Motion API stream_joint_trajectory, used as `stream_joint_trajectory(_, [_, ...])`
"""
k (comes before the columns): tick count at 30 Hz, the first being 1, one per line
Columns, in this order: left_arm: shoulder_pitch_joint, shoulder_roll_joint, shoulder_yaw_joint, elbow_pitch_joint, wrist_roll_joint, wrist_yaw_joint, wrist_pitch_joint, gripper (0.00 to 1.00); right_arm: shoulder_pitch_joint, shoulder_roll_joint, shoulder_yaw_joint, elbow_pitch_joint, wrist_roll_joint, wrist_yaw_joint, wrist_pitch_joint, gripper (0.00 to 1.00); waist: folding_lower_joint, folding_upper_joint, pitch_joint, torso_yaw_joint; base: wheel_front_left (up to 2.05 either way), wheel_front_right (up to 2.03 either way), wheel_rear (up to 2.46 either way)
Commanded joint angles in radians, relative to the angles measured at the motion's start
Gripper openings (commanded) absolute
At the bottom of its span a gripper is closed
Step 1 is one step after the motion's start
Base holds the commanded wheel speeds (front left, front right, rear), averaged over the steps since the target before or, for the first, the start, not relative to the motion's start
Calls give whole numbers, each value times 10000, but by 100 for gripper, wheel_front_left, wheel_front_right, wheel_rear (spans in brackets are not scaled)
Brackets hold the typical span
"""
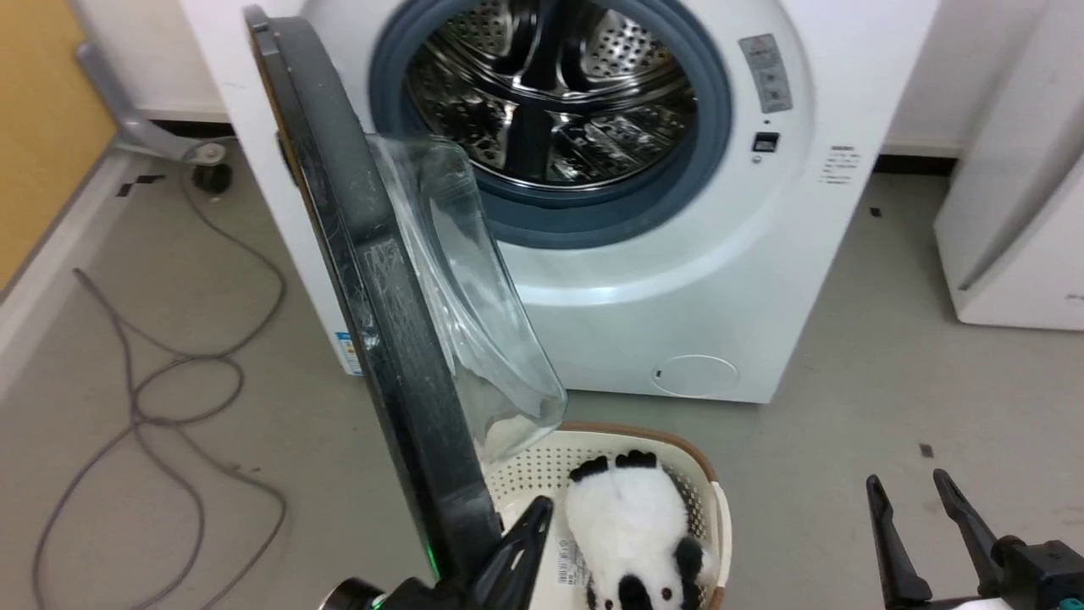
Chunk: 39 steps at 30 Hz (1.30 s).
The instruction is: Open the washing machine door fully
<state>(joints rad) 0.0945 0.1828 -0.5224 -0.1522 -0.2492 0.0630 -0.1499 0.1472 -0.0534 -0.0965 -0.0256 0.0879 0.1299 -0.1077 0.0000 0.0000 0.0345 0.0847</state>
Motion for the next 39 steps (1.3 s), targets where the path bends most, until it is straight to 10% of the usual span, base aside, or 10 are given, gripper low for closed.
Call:
stream_joint_trajectory(1, [201, 101, 121, -134, -72, 121, 47, 0, 205, 32, -60, 48, -25, 8, 3, 100, 0, 0, -89, 204, 0, 0, 0])
stream_joint_trajectory(21, [948, 799, 1635, -1108, -380, 1307, 255, 0, 356, 32, -149, -128, -3, 8, -296, 100, 0, 0, -226, 2469, 0, 0, 0])
stream_joint_trajectory(39, [-1040, 1761, 4421, 1753, -1849, 1102, -662, 0, 202, 32, 269, -1375, -522, 8, -73, 100, 0, 0, 118, 2363, 0, 0, 0])
